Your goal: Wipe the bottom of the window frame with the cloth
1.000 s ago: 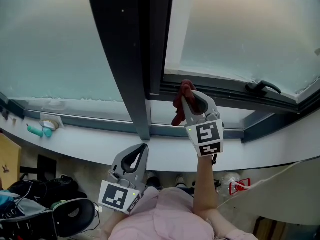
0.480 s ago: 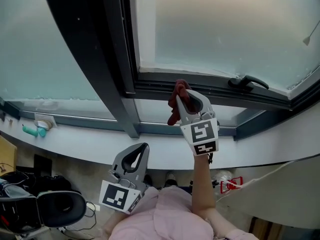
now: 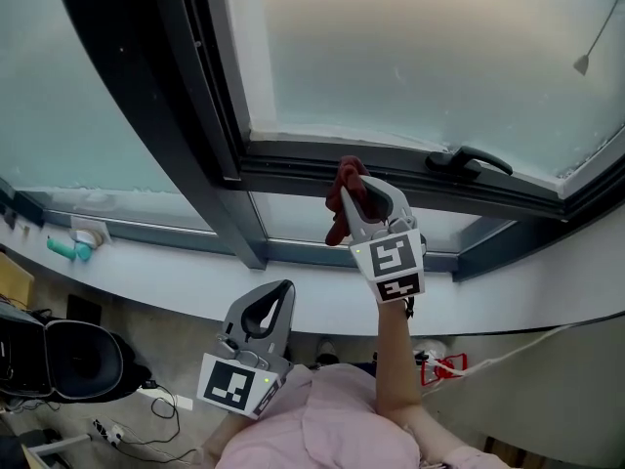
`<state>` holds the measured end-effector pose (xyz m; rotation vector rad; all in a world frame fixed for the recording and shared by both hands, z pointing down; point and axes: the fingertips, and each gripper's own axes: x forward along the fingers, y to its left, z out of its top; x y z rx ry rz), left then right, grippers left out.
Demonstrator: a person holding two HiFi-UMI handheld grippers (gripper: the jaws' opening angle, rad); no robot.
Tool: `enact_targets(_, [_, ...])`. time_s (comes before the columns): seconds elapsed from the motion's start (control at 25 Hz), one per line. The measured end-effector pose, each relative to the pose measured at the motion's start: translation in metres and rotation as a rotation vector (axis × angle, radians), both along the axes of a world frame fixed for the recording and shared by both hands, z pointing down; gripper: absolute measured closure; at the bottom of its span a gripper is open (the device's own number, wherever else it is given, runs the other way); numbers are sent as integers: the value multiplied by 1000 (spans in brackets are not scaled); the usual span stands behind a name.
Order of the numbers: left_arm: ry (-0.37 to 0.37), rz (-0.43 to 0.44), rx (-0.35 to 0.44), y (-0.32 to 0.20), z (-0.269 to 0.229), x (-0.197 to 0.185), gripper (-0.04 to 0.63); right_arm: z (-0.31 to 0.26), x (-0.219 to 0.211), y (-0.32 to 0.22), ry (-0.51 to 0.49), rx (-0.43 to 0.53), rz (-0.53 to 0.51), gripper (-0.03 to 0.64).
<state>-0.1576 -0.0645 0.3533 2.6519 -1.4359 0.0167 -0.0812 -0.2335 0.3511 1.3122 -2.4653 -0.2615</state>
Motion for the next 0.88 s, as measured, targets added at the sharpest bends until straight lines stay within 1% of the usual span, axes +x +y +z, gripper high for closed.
enact_targets(0.68, [-9, -90, 29, 19, -4, 33, 598, 0, 48, 3, -15, 11, -13, 535])
enact_targets(0.88, [-7, -86, 34, 23, -4, 47, 598, 0, 66, 3, -19, 14, -2, 535])
